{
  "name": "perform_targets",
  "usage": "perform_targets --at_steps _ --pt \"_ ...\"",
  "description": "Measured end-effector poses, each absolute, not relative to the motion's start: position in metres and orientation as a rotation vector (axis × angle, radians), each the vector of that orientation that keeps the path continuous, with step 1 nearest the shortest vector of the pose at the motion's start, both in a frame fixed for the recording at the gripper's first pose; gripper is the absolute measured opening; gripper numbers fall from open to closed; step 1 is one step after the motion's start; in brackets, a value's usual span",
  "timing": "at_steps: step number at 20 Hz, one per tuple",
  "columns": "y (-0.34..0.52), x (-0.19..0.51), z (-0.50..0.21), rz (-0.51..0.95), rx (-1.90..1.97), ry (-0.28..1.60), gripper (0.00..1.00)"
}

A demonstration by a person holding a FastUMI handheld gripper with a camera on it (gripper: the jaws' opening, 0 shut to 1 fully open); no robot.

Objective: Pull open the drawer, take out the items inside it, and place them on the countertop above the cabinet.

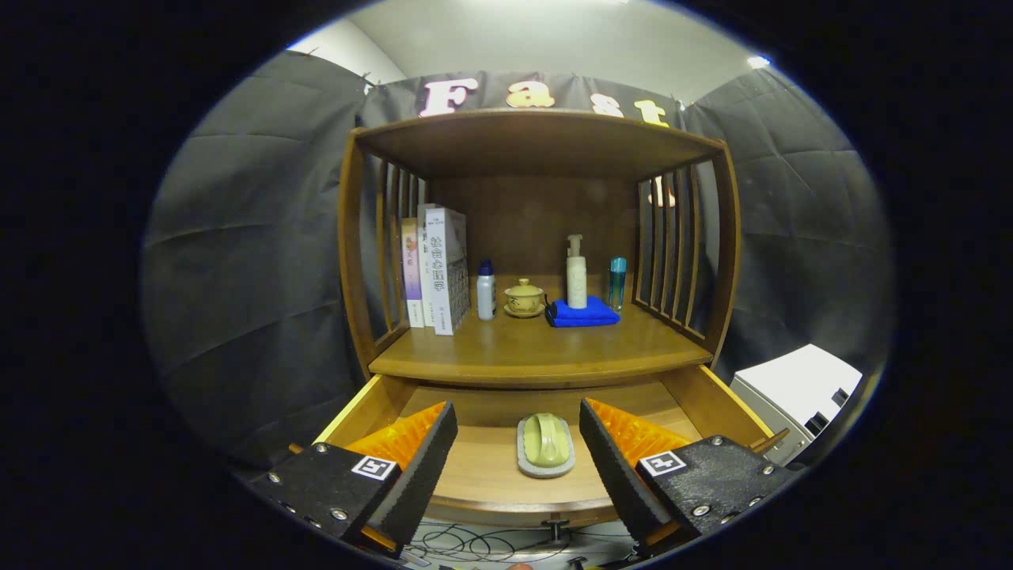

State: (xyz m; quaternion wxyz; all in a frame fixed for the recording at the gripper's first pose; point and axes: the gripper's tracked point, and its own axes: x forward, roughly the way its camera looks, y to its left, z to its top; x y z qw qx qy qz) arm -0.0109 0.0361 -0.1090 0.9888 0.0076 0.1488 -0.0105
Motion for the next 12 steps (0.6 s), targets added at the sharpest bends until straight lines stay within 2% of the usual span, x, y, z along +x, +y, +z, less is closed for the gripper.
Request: perform_targets --at_steps 12 --pt "0.017 0.066 -0.217 -0.178 -0.078 0.719 0.96"
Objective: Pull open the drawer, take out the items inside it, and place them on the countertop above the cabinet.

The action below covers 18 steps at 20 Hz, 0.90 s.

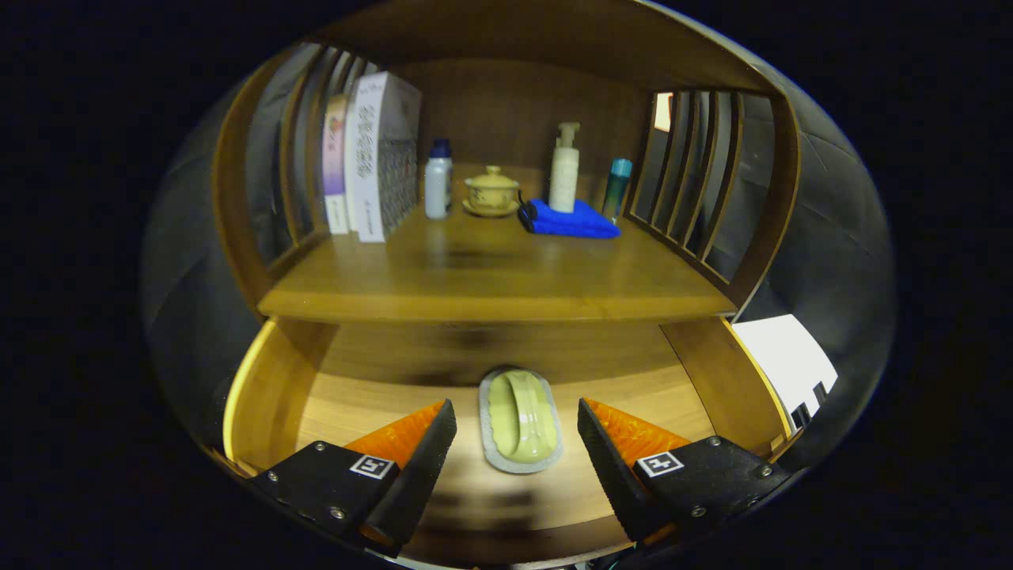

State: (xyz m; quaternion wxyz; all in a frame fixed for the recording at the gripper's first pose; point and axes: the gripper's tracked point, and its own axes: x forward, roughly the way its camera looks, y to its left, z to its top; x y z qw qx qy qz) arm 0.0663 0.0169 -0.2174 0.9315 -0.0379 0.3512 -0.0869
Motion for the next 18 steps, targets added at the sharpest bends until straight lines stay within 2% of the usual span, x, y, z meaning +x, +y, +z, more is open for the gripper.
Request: perform_targets --at_steps 5,13,17,18 --pt "0.014 0.078 -0.245 -0.191 -0.089 0.825 0.92" --pt "0.008 0.083 -0.269 -0.186 -0.064 0.929 0.69" --pt "0.011 0.08 -0.278 -0.179 -0.05 0.946 0.41" --pt "0.011 0.081 -0.276 -0.172 -0.055 0.932 0.27"
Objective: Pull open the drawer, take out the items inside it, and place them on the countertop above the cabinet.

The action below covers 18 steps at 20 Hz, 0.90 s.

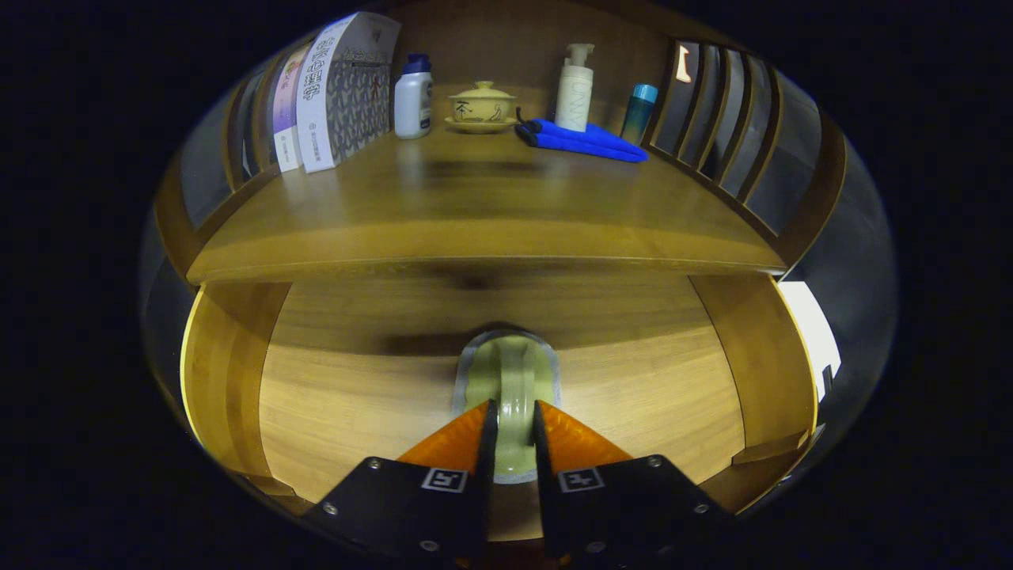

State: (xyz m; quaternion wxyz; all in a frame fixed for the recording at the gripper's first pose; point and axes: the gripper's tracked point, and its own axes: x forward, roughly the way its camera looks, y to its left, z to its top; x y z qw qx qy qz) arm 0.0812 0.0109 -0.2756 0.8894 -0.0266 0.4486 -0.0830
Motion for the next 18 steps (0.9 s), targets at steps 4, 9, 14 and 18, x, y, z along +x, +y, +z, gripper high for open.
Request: perform_targets --at_steps 4,9,14,18 --pt "0.017 0.069 -0.274 -0.155 -0.073 0.916 0.16" --pt "0.035 0.042 -0.252 -0.111 -0.072 0.85 0.09" --pt "0.031 0.027 -0.2 -0.137 -0.062 0.725 0.09" --pt "0.024 0.03 -0.163 -0.151 -0.077 0.648 0.09"
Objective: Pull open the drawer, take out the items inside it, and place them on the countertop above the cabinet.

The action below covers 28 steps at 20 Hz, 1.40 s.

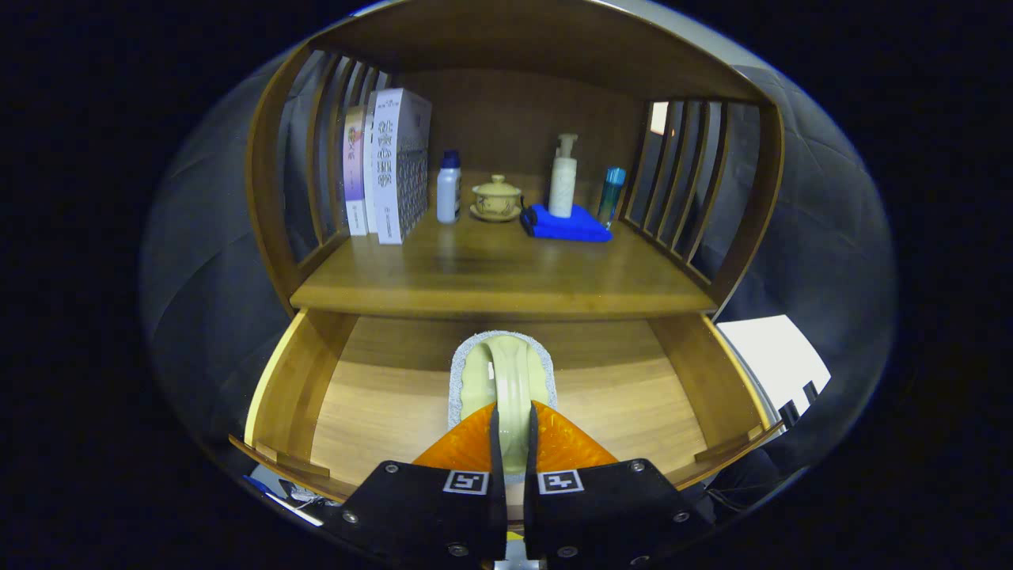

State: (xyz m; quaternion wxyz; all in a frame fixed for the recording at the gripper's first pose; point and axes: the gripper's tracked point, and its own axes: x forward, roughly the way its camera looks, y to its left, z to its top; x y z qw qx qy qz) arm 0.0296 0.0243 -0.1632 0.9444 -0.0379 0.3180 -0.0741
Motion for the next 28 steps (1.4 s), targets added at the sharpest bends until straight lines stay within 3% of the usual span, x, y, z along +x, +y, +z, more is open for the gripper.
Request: perform_targets --at_steps 10,22,28 --pt "0.015 0.119 -0.105 -0.148 -0.063 0.5 0.09" --pt "-0.005 0.214 -0.135 -0.141 -0.164 0.516 0.09" --pt "-0.007 0.236 -0.136 -0.13 -0.121 0.497 0.18"
